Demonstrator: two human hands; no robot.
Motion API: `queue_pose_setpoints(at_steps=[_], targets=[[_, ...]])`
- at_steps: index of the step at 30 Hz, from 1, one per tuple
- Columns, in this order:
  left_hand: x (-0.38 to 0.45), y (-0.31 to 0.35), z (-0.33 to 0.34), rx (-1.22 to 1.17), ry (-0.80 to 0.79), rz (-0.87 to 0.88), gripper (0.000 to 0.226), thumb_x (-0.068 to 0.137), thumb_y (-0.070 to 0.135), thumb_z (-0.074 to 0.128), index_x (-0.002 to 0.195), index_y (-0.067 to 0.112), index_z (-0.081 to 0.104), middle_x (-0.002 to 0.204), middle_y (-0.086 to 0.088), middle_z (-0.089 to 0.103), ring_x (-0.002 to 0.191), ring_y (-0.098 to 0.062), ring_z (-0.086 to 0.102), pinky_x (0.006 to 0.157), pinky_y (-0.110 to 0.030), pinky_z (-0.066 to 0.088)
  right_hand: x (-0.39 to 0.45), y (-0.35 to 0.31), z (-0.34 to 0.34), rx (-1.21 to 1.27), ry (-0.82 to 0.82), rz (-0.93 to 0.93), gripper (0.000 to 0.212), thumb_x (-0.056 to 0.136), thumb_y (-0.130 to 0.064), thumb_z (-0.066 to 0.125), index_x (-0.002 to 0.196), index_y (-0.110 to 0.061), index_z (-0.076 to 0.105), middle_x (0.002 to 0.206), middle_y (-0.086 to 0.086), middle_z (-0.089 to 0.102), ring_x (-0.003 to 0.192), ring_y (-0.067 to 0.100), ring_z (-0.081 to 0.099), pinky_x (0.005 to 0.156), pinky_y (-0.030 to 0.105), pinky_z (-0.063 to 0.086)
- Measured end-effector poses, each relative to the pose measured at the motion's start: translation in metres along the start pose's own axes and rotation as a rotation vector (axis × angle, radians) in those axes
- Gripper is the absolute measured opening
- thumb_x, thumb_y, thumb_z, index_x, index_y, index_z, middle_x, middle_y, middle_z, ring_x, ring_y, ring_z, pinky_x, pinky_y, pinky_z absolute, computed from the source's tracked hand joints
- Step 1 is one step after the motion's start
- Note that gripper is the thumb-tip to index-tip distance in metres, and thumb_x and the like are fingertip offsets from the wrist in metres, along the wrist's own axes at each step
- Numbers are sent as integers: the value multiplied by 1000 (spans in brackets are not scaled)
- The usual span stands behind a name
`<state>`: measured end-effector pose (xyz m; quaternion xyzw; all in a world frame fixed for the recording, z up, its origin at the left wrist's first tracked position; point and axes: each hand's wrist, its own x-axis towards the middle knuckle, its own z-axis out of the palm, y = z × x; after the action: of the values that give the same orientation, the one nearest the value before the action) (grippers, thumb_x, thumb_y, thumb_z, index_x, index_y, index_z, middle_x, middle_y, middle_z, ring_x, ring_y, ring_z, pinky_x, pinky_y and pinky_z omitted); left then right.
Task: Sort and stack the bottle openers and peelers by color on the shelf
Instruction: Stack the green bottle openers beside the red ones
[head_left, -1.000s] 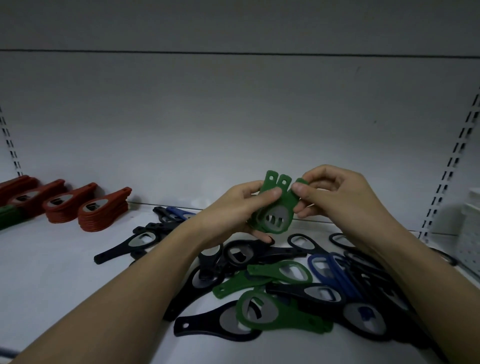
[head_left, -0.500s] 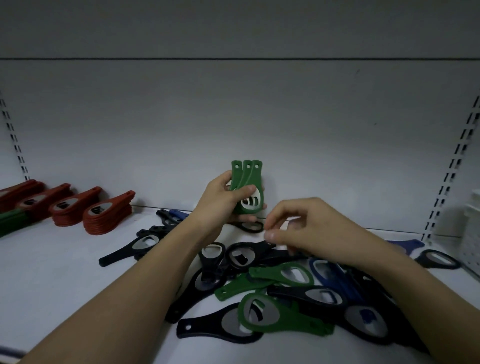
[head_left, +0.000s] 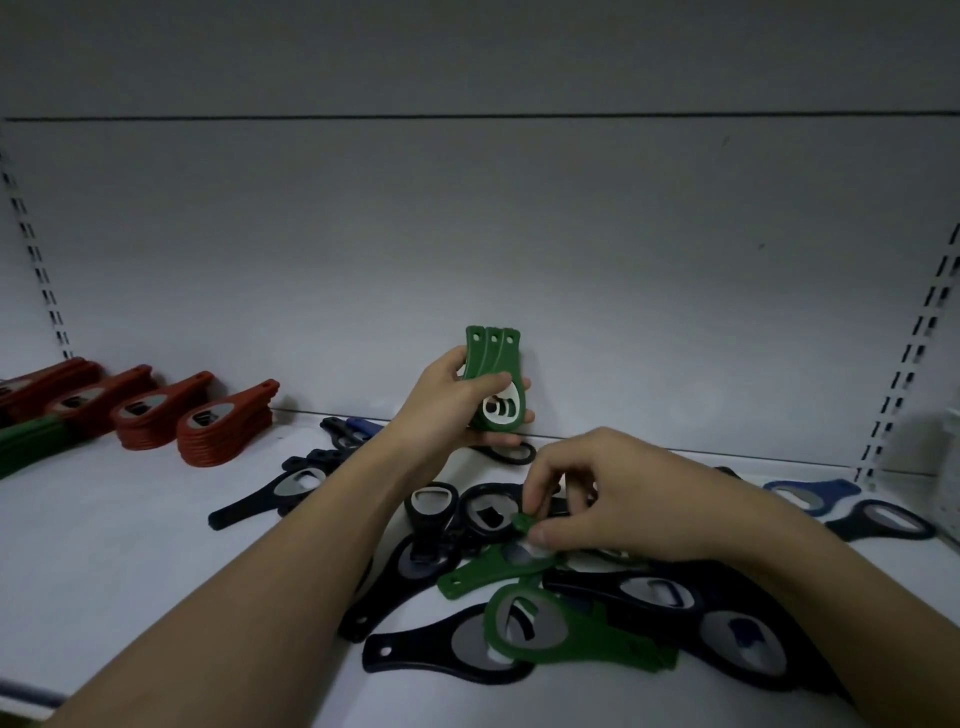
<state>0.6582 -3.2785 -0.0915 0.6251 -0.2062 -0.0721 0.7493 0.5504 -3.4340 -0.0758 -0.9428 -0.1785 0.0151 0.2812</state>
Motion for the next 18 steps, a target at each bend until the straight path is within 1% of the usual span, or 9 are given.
queue_pose_setpoints(at_steps=[1, 3, 5, 8, 11, 13, 15, 17, 18], targets=[[0, 0, 0, 5, -15, -2, 25, 99, 5, 52, 124, 5, 56, 104, -11, 73, 84, -32, 74, 57, -35, 60, 0, 1, -2, 67, 33, -11, 11, 83, -26, 77, 91, -24, 69, 61, -24, 63, 52, 0, 48, 56, 19, 42], [0, 0, 1, 25, -49, 1, 25, 99, 5, 51, 124, 5, 57, 105, -12, 73, 80, -26, 73, 63, -39, 61, -1, 3, -8, 205, 118, -42, 14, 81, -24, 79, 91, -26, 70, 80, -12, 70, 62, 9, 56, 67, 34, 53], [0, 0, 1, 53, -76, 6, 26, 99, 5, 52, 124, 6, 58, 102, -10, 73, 81, -26, 72, 68, -42, 61, -2, 5, -15, 324, 210, -53, 17, 81, -21, 79, 95, -27, 71, 88, -2, 71, 65, 14, 60, 68, 33, 55], [-2, 1, 1, 75, -116, -1, 26, 98, 5, 54, 123, 8, 57, 99, -8, 74, 84, -30, 73, 71, -45, 61, -2, 10, -23, 498, 347, -49, 11, 84, -14, 75, 95, -17, 73, 84, 4, 71, 65, 22, 65, 63, 27, 55], [-5, 2, 4, 123, -186, -14, 26, 97, 5, 54, 123, 12, 58, 99, -7, 75, 84, -28, 72, 63, -38, 59, -1, 16, -26, 628, 494, -11, 7, 85, -8, 72, 92, -6, 71, 82, 10, 71, 64, 22, 67, 61, 24, 56], [-7, 2, 7, 143, -228, -29, 26, 98, 6, 55, 123, 12, 58, 101, -10, 74, 83, -28, 71, 59, -34, 58, 1, 21, -28, 699, 564, 16, 7, 86, -5, 70, 92, -2, 69, 79, 14, 70, 63, 22, 66, 60, 23, 56], [-9, 2, 10, 138, -269, -54, 25, 100, 13, 54, 124, 13, 59, 106, -12, 73, 84, -28, 71, 55, -31, 57, 3, 26, -28, 752, 612, 42, 10, 86, -5, 70, 94, 0, 68, 79, 17, 70, 62, 21, 67, 60, 23, 57], [-11, 2, 12, 141, -318, -74, 26, 100, 23, 54, 125, 16, 60, 109, -9, 73, 87, -26, 71, 55, -30, 57, 5, 29, -26, 790, 634, 68, 11, 85, -5, 70, 95, 1, 68, 79, 17, 70, 62, 20, 68, 61, 24, 58], [-11, 1, 13, 153, -340, -72, 28, 99, 24, 57, 126, 17, 60, 109, -8, 72, 87, -25, 71, 55, -30, 57, 6, 30, -25, 811, 634, 79, 12, 86, -5, 69, 96, 1, 68, 77, 15, 71, 62, 19, 68, 62, 24, 59]])
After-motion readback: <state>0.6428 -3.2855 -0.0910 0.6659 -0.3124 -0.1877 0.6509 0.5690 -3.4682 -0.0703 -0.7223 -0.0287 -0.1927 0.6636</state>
